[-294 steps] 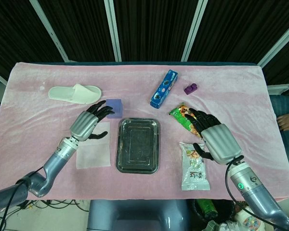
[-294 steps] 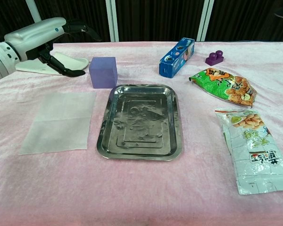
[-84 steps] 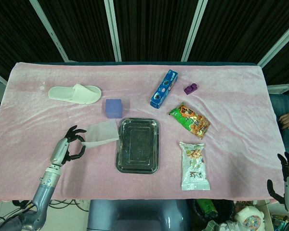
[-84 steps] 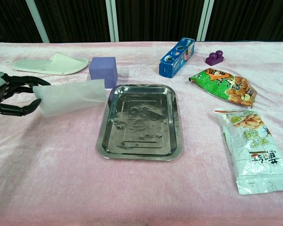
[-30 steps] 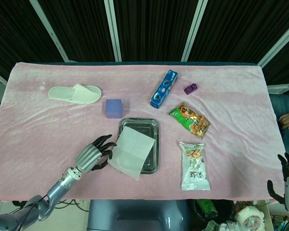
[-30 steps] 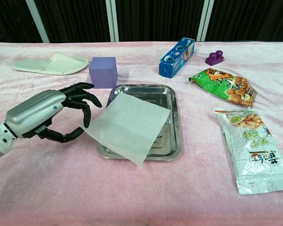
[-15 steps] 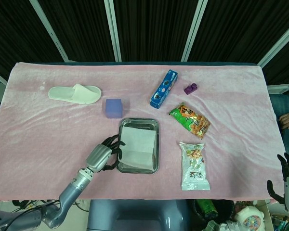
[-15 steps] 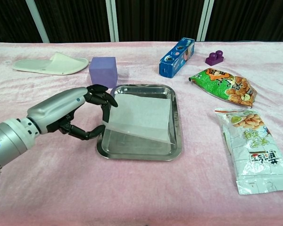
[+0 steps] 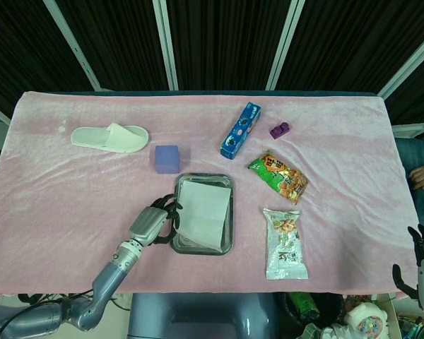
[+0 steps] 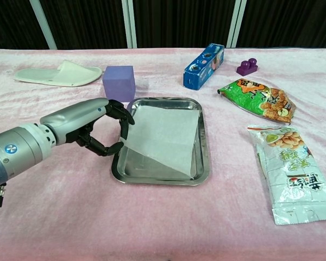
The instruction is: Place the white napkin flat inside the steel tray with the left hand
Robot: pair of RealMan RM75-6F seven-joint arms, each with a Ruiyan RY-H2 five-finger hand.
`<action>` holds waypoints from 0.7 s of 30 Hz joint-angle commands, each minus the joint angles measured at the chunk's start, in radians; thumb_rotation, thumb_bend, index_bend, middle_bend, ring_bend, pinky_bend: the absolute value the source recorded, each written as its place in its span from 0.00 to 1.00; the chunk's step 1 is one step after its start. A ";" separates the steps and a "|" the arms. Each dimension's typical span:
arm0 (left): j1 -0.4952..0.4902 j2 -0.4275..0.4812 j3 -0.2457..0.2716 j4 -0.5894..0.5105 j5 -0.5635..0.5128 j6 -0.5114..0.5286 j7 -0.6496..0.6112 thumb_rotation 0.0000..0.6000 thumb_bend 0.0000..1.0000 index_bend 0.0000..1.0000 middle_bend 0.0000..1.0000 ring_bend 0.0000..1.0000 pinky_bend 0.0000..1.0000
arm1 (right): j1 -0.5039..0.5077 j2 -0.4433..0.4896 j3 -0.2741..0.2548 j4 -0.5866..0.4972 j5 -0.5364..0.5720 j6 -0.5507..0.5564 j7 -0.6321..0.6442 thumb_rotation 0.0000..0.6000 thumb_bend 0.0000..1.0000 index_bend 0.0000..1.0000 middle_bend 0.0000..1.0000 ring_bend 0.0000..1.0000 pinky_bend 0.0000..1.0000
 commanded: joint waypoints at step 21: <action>-0.039 -0.007 -0.047 -0.070 -0.172 -0.080 0.027 1.00 0.41 0.57 0.23 0.04 0.13 | 0.000 0.002 0.000 0.000 0.001 -0.001 0.002 1.00 0.39 0.00 0.00 0.08 0.15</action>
